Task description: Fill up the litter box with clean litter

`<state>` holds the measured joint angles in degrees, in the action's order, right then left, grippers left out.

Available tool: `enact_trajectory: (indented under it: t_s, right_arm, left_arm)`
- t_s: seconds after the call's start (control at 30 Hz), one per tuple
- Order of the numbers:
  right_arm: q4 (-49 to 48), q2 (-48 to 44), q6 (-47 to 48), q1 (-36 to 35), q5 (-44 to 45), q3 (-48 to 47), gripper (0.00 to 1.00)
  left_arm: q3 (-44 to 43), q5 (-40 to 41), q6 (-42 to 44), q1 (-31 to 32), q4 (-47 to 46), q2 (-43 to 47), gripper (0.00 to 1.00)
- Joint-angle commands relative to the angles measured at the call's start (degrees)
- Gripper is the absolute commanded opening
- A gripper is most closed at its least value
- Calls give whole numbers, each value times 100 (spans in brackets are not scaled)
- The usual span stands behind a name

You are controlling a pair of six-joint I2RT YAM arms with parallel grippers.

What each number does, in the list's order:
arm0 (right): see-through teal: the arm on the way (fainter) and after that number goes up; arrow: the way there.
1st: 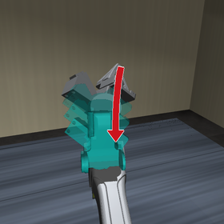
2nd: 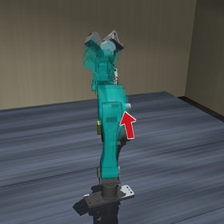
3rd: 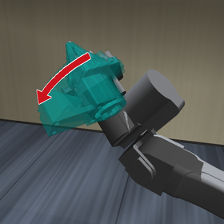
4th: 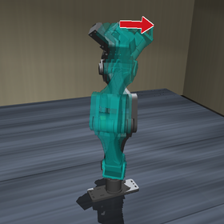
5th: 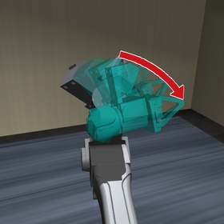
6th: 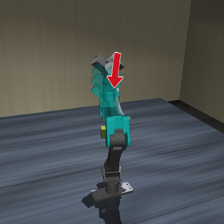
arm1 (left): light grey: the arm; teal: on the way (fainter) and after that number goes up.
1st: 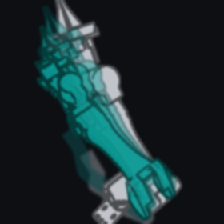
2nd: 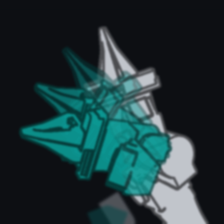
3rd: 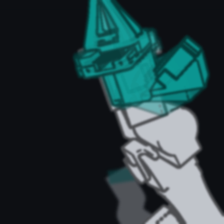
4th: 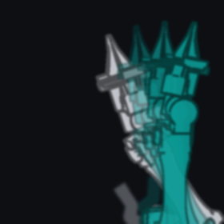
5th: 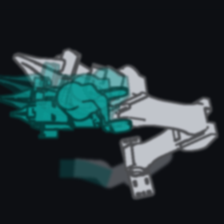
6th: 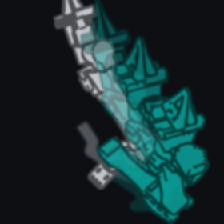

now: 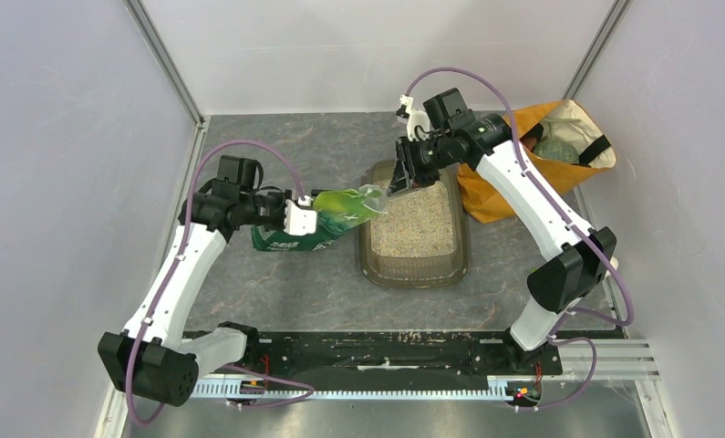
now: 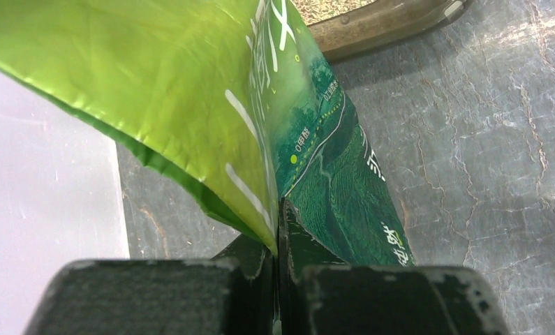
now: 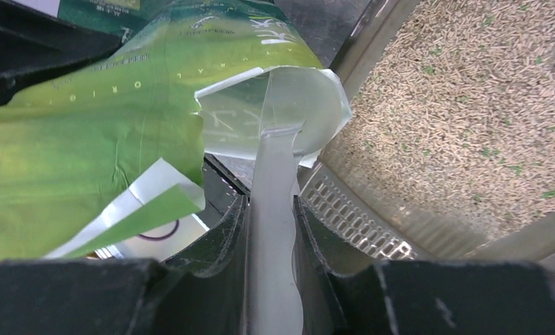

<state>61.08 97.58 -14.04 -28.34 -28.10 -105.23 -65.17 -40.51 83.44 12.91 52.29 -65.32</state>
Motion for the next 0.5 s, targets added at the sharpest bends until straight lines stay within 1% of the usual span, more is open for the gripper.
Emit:
enact_trajectory:
  t_s: [0.0,0.23,0.47]
  right_arm:
    - [-325,173,-752,-110,257,-96,0]
    - [-506,506,-1012,-383,125,-103,0]
    - [-435,856,-1227,-780,702,-412,0]
  left_arm:
    - [-154,-501,138,75,-430,361,2]
    - [-175,-620,164,114,-430,404,2]
    - [-216,-638,100,241,-430,509,2]
